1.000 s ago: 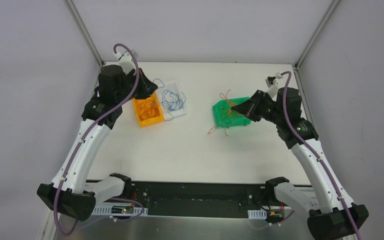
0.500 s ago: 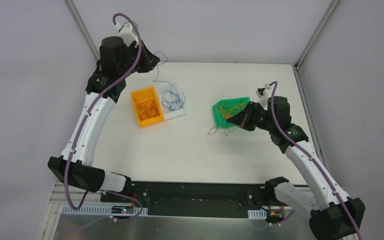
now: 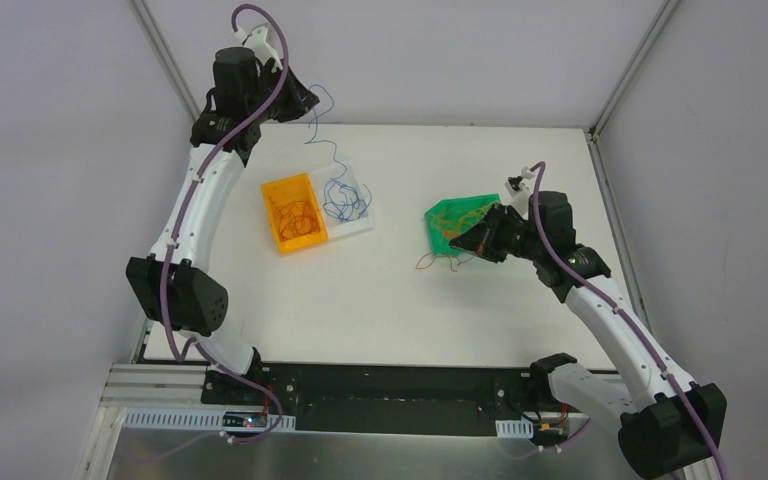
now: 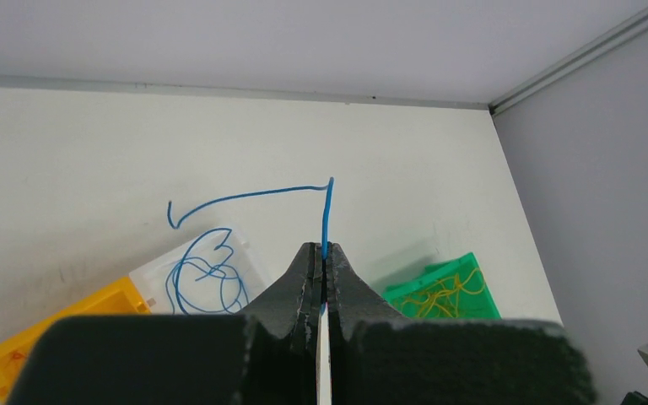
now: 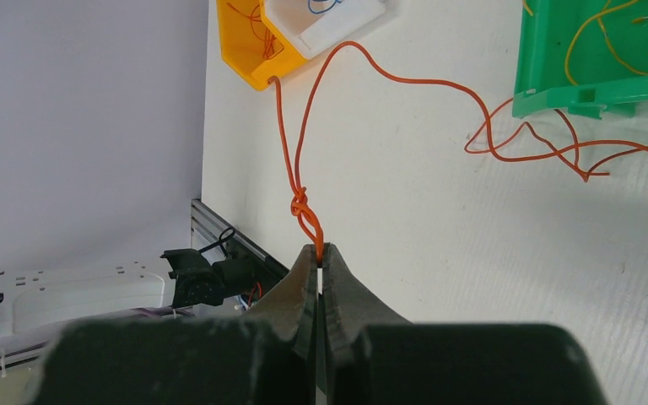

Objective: Untangle the cables
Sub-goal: Place the cable in the bin.

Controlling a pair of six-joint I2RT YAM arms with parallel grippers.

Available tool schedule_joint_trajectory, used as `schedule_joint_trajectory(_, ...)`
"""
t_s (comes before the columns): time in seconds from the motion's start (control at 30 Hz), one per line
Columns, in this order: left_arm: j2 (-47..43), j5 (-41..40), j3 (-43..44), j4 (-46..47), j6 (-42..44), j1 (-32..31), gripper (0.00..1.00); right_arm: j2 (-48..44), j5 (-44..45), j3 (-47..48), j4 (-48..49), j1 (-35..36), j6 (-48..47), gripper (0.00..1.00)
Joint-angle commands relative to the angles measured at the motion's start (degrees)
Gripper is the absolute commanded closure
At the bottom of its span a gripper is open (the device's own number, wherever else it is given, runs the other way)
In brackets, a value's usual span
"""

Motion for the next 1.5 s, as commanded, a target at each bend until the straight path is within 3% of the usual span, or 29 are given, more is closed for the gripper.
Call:
schedule_joint_trajectory(0.0, 2.25, 3.42, 4.29, 2.92, -2.64, 1.22, 1.0, -0.24, -0.58, 1.44, 2.33, 0.46, -0.93, 1.0)
schedule_joint_trajectory(0.2, 3.15, 8.13, 1.96, 4.04, -5.94, 1.19, 1.0, 0.03, -0.58, 1.35, 2.18, 0.44, -1.34, 1.0)
schedule_joint_trajectory(0.33, 1.03, 8.76, -4.27, 5.92, -6.98, 1.01, 1.0, 0.52, -0.52, 1.47, 2.01, 0.46, -1.86, 1.0)
schedule_joint_trajectory(1.03, -5.48, 2.78, -35.03, 13.99, -7.29, -5.36, 1.0, 2.09, -0.55, 1.56, 1.13, 0.45, -2.72, 1.0)
schedule_joint_trajectory(1.23, -7.21, 2.22, -36.48, 13.42, -8.13, -6.06, 1.0, 2.64, -0.72, 1.51, 1.2, 0.44, -2.75, 1.0)
schedule_joint_trajectory(1.47, 0.1, -3.02, -30.36, 10.76, -3.18, -5.94, 1.0, 1.93, -0.95, 1.36, 1.28, 0.48, -2.54, 1.0)
